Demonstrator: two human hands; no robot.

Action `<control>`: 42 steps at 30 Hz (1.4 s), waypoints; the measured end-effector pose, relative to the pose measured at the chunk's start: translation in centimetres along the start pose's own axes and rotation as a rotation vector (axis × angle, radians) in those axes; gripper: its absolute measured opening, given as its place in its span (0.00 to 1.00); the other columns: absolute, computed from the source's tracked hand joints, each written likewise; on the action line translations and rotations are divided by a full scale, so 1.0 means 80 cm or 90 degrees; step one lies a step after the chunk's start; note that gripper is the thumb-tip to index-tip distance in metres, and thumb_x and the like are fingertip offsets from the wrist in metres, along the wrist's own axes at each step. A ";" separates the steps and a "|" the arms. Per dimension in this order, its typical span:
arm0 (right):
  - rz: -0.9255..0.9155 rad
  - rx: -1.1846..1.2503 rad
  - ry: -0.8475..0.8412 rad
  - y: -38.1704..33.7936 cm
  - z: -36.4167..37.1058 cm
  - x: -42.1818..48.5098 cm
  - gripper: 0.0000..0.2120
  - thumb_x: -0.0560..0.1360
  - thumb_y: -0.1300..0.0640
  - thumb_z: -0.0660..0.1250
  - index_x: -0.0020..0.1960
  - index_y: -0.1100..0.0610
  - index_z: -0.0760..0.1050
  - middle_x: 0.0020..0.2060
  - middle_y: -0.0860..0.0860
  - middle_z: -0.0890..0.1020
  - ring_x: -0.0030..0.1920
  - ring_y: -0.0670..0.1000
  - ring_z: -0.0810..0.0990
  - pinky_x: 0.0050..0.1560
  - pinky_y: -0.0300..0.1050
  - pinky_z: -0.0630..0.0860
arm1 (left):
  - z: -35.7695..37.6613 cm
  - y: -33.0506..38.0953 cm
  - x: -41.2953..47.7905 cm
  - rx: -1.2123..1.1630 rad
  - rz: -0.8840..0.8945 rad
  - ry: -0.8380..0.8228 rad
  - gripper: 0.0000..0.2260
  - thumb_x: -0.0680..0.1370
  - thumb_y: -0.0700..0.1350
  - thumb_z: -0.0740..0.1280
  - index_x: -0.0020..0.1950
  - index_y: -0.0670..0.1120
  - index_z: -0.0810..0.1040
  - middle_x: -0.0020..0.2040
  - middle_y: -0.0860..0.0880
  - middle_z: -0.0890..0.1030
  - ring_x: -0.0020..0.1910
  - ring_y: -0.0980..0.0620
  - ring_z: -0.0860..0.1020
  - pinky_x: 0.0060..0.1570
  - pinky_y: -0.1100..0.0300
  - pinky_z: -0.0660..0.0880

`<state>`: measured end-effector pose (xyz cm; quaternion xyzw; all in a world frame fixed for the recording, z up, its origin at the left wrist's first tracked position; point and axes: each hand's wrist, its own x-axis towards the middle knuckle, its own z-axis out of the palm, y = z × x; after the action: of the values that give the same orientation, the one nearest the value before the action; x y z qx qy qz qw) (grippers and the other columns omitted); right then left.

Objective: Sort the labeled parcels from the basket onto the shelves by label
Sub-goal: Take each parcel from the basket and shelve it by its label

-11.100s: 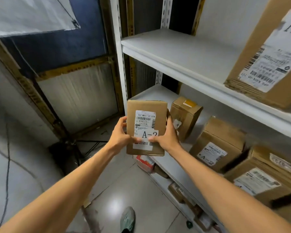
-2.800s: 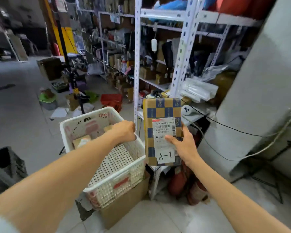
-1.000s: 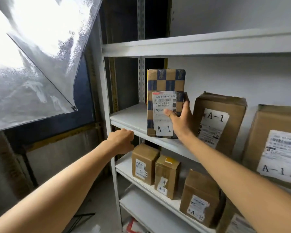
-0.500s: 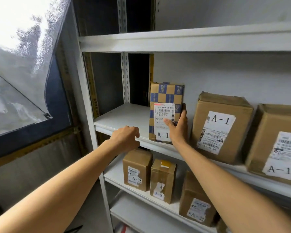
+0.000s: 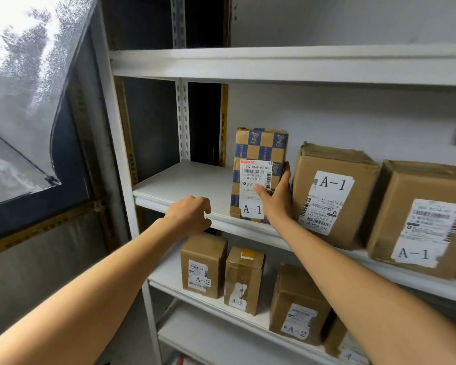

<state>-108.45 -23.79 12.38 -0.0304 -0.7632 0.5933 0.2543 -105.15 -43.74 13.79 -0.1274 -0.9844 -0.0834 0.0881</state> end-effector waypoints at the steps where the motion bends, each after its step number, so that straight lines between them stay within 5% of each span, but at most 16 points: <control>1: 0.002 -0.017 -0.003 -0.002 -0.001 -0.001 0.41 0.76 0.61 0.69 0.79 0.54 0.46 0.72 0.54 0.68 0.71 0.54 0.68 0.62 0.44 0.68 | 0.002 0.002 -0.001 0.016 0.012 0.000 0.14 0.78 0.44 0.66 0.63 0.48 0.74 0.56 0.47 0.80 0.49 0.49 0.79 0.41 0.61 0.77; 13: 0.122 -0.164 -0.107 -0.033 -0.011 -0.025 0.50 0.76 0.52 0.69 0.77 0.59 0.31 0.78 0.57 0.52 0.78 0.57 0.51 0.74 0.52 0.55 | -0.001 0.022 0.001 0.087 0.056 0.002 0.14 0.79 0.43 0.65 0.64 0.46 0.74 0.55 0.46 0.80 0.48 0.48 0.80 0.45 0.57 0.80; 18: 0.134 -0.251 -0.174 -0.043 -0.016 -0.055 0.51 0.76 0.52 0.68 0.76 0.62 0.29 0.78 0.58 0.52 0.77 0.59 0.53 0.73 0.53 0.57 | 0.001 0.037 -0.007 0.086 0.063 -0.007 0.13 0.79 0.44 0.65 0.63 0.46 0.75 0.55 0.46 0.80 0.47 0.48 0.80 0.42 0.59 0.78; 26: -0.083 -0.461 -0.251 -0.046 -0.049 -0.084 0.27 0.75 0.58 0.68 0.69 0.63 0.62 0.67 0.60 0.67 0.66 0.59 0.69 0.62 0.48 0.71 | -0.002 0.052 -0.029 0.073 0.018 0.014 0.13 0.78 0.45 0.66 0.62 0.47 0.75 0.55 0.47 0.80 0.44 0.51 0.76 0.32 0.64 0.69; 33: -0.272 -0.526 -0.441 -0.043 -0.041 -0.092 0.18 0.74 0.55 0.70 0.60 0.60 0.70 0.54 0.55 0.72 0.52 0.53 0.70 0.40 0.40 0.66 | -0.015 0.052 -0.085 0.105 -0.128 0.026 0.12 0.77 0.45 0.65 0.60 0.49 0.76 0.53 0.46 0.80 0.45 0.48 0.77 0.35 0.59 0.74; 37: -0.378 -0.520 -0.540 -0.038 -0.033 -0.115 0.17 0.72 0.50 0.71 0.54 0.57 0.72 0.48 0.52 0.75 0.50 0.53 0.75 0.49 0.50 0.78 | -0.014 0.058 -0.150 0.089 -0.294 0.020 0.11 0.75 0.48 0.67 0.57 0.52 0.78 0.54 0.47 0.80 0.49 0.46 0.79 0.43 0.56 0.75; 42: -0.495 -0.427 -0.718 -0.038 -0.036 -0.178 0.17 0.71 0.48 0.71 0.55 0.56 0.73 0.50 0.52 0.77 0.49 0.53 0.77 0.51 0.54 0.78 | -0.004 0.097 -0.265 0.098 -0.487 0.002 0.12 0.74 0.48 0.65 0.57 0.52 0.79 0.54 0.47 0.80 0.46 0.47 0.77 0.45 0.57 0.73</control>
<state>-94.07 -27.11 10.66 0.4723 -0.8727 0.1233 -0.0062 -82.85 -41.37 11.10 0.2560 -0.9640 -0.0363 0.0614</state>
